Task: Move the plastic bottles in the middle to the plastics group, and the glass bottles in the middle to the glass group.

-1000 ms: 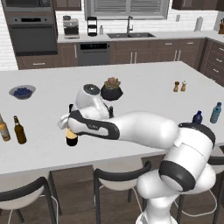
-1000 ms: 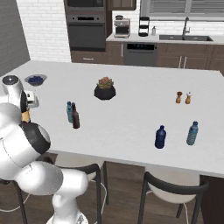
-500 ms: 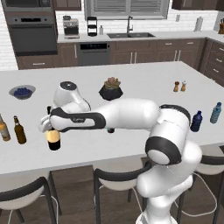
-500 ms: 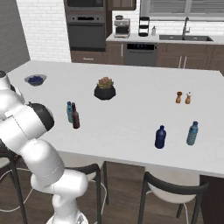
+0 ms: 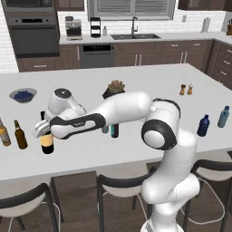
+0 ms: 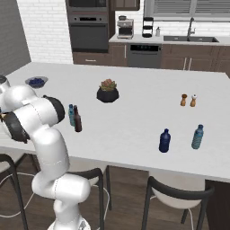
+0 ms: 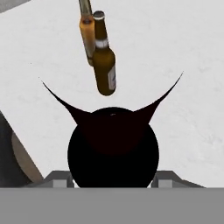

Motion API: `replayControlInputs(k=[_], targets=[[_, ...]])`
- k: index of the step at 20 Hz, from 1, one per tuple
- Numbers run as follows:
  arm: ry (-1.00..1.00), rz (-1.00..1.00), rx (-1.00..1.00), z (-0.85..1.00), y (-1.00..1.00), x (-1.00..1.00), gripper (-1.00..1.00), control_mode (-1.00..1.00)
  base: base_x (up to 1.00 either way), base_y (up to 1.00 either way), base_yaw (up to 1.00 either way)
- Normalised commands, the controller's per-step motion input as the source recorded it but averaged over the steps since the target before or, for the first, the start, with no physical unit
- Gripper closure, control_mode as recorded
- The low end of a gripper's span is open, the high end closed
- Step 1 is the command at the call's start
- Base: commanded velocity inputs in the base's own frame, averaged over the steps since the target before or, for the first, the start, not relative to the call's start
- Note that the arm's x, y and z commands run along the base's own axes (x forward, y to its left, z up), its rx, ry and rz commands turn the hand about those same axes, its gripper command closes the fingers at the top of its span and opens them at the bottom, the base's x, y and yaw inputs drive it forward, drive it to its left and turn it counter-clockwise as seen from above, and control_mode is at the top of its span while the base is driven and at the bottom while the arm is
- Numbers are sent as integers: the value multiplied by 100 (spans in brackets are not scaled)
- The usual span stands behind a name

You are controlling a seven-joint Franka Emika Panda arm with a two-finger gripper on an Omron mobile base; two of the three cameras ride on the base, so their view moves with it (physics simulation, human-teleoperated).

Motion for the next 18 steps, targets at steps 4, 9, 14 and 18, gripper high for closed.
replayControlInputs(k=[4,9,14,18], targets=[[10,0,-2,0,44,47,100,-100,0,0,0],[7,0,-2,0,30,18,100,-100,0,0,0],[0,0,-1,-12,23,18,100,-100,0,0,0],[-2,0,0,-41,9,25,100,-100,0,0,0]])
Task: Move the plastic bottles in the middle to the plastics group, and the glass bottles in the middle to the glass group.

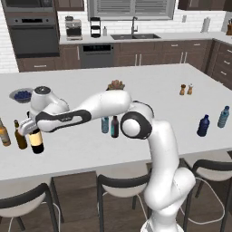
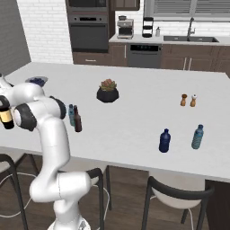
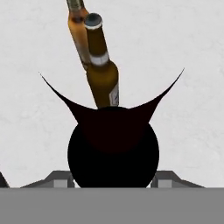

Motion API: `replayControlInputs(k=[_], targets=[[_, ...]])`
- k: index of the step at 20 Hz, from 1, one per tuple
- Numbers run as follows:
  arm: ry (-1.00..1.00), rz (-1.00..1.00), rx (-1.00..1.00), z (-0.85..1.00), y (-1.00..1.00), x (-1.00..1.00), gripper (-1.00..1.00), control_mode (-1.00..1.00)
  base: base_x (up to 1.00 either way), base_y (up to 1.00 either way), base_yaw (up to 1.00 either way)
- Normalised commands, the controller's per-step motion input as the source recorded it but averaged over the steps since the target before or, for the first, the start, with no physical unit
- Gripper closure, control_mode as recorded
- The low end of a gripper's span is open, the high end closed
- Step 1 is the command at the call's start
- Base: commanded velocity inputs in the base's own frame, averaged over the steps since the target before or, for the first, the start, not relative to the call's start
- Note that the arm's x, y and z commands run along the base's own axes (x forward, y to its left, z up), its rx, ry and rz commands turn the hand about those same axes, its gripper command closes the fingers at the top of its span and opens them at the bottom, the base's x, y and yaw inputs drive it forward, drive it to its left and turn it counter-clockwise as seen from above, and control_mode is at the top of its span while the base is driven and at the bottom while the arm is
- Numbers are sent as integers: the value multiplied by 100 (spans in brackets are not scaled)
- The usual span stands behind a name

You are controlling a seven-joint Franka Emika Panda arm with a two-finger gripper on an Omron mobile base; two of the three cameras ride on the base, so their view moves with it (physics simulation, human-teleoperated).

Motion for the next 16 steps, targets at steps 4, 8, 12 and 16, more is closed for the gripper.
replayControlInputs(k=[4,8,12,16], targets=[[-1,0,0,-29,8,32,100,-100,0,0,0],[-2,0,0,-2,1,30,100,-100,0,0,0],[-6,0,0,-2,3,26,100,-100,0,0,0],[-7,0,0,-11,10,34,100,-100,0,0,0]])
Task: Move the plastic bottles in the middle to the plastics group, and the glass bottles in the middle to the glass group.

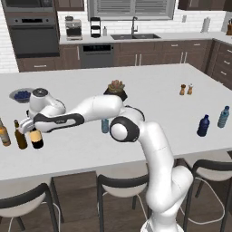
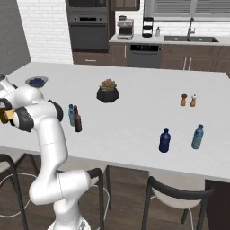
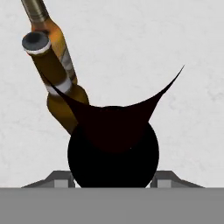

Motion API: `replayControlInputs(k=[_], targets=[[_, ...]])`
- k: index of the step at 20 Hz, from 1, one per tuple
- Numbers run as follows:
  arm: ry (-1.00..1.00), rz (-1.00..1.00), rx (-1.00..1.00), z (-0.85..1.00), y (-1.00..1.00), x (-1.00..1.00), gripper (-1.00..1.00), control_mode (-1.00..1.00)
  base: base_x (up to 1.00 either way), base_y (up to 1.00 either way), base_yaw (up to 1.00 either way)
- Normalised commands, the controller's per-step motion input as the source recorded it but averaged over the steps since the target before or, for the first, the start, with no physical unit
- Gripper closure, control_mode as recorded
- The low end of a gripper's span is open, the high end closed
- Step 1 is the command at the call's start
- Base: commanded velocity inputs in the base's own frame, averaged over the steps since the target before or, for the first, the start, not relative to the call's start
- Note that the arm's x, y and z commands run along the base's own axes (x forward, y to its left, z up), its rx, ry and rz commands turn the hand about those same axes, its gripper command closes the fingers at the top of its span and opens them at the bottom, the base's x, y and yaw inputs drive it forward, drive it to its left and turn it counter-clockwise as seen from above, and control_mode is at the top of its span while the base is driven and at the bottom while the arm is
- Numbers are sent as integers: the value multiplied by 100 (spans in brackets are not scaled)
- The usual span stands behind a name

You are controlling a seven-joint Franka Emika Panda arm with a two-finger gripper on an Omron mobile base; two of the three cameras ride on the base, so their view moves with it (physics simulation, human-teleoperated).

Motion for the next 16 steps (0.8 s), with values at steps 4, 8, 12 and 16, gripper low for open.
replayControlInputs(k=[4,8,12,16], targets=[[-9,0,3,-25,7,3,100,-100,0,0,0],[0,0,9,-9,0,0,100,-100,0,0,0],[-1,0,12,-14,0,0,100,-100,0,0,0],[0,0,3,-3,0,0,100,-100,0,0,0]])
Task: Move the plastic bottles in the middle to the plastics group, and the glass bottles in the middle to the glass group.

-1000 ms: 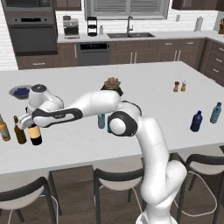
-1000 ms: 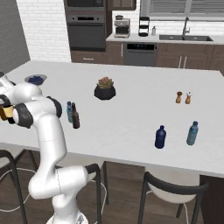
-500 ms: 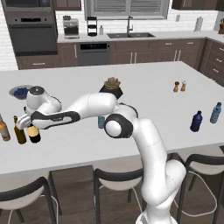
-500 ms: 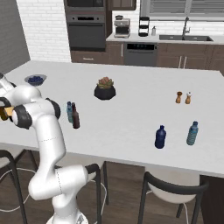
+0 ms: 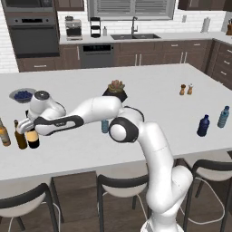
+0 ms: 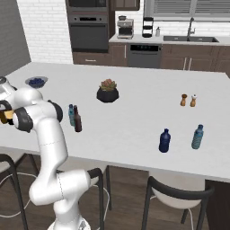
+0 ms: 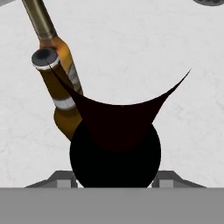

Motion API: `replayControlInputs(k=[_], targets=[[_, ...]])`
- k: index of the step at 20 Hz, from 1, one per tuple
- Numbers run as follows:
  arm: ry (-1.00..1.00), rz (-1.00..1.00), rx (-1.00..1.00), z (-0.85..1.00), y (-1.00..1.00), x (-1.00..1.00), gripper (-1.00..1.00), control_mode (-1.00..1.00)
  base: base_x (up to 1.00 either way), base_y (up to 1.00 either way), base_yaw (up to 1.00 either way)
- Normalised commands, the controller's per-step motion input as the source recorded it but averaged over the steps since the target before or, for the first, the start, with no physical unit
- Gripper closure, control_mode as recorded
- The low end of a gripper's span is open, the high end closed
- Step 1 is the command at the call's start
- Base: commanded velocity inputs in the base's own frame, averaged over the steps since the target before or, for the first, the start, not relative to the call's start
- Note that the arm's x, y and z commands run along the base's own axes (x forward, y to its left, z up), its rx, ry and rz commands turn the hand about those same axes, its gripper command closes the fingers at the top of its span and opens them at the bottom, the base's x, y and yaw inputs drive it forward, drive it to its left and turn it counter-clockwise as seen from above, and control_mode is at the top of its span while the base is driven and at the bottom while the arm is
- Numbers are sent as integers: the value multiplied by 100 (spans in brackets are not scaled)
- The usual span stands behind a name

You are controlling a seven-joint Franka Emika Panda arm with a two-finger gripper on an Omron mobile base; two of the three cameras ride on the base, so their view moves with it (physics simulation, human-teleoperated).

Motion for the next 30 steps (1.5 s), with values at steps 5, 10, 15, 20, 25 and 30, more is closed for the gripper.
replayControlInputs(k=[5,10,15,20,25,30], targets=[[0,0,0,-17,0,0,100,-100,0,0,0],[0,0,0,-40,0,0,100,-100,0,0,0],[0,0,0,-26,0,0,100,-100,0,0,0],[0,0,0,0,0,0,-100,-100,0,0,0],[0,0,0,1,0,0,-100,-100,0,0,0],[0,0,0,8,0,0,-100,-100,0,0,0]])
